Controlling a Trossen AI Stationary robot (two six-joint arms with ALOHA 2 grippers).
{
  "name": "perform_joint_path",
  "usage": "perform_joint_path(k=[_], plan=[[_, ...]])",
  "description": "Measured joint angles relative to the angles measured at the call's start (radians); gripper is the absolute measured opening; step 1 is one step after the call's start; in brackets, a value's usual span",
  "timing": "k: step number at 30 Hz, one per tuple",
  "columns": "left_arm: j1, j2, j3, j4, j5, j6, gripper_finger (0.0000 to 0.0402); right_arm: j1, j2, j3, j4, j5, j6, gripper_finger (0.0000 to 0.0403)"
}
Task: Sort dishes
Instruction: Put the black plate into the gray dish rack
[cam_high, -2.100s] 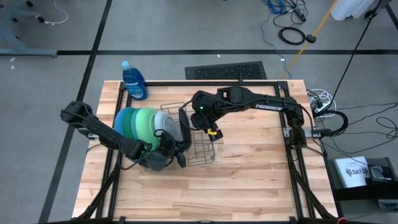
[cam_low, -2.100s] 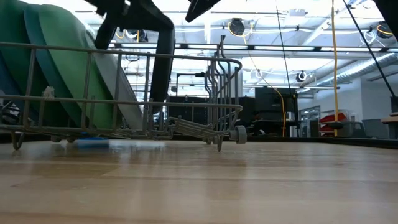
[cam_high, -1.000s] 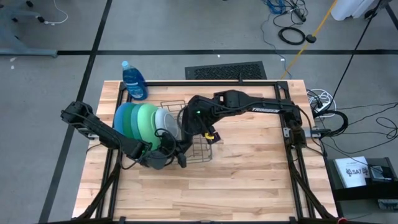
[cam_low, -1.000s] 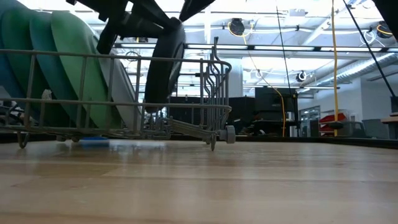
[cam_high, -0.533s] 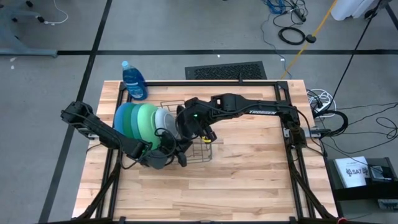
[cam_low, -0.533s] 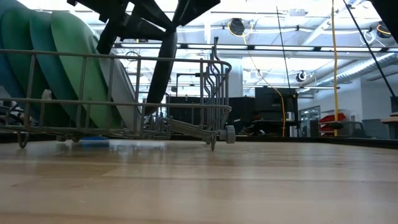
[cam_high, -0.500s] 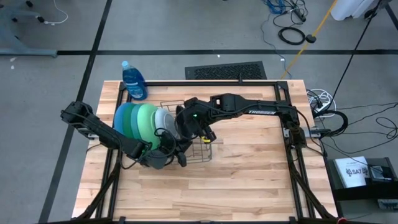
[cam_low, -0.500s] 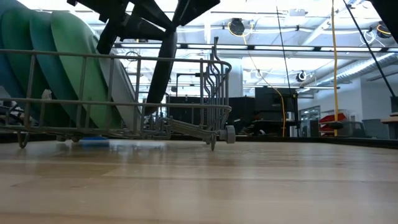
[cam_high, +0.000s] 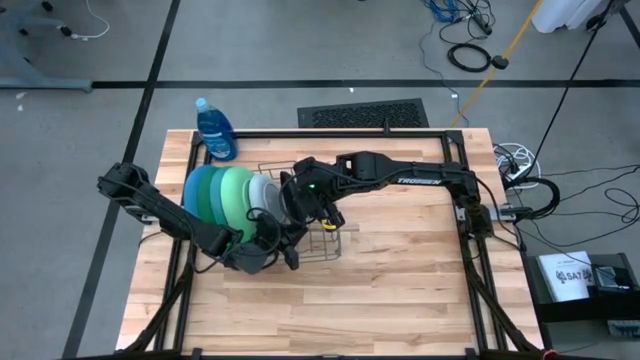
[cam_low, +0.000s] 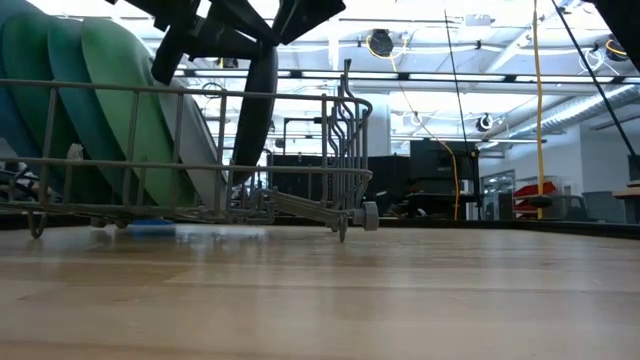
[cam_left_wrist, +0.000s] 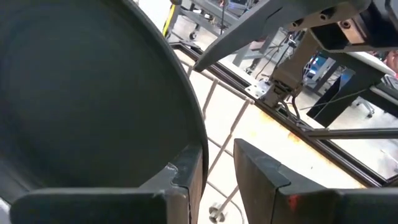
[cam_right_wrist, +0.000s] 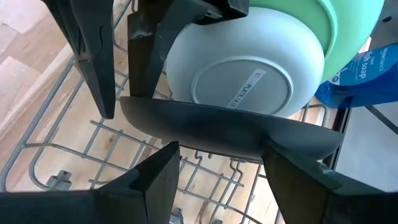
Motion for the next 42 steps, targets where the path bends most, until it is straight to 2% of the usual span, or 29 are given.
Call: perform_joint_path(k=[11, 24, 32, 36, 42], plan=[[-0.036, -0.029, 0.004, -0.007, -0.030, 0.012, 0.0090, 0.000, 0.024, -0.001, 0.014, -0.005, -0.004, 0.0222], [-0.076, -0.106, 0.008, 0.000, -0.045, 0.162, 0.0089, 0.005, 0.050, -0.004, 0.016, -0.010, 0.006, 0.0222], [-0.074, -0.111, 0.008, -0.065, -0.048, 0.127, 0.0089, 0.026, 0.049, -0.003, 0.035, -0.004, -0.006, 0.0222], [-0.073, -0.111, 0.007, -0.145, -0.040, 0.079, 0.0089, 0.037, 0.048, -0.003, 0.035, 0.019, -0.009, 0.0222], [-0.073, -0.110, 0.006, -0.158, 0.010, 0.077, 0.0089, 0.065, 0.029, -0.001, 0.033, 0.116, -0.102, 0.0222]])
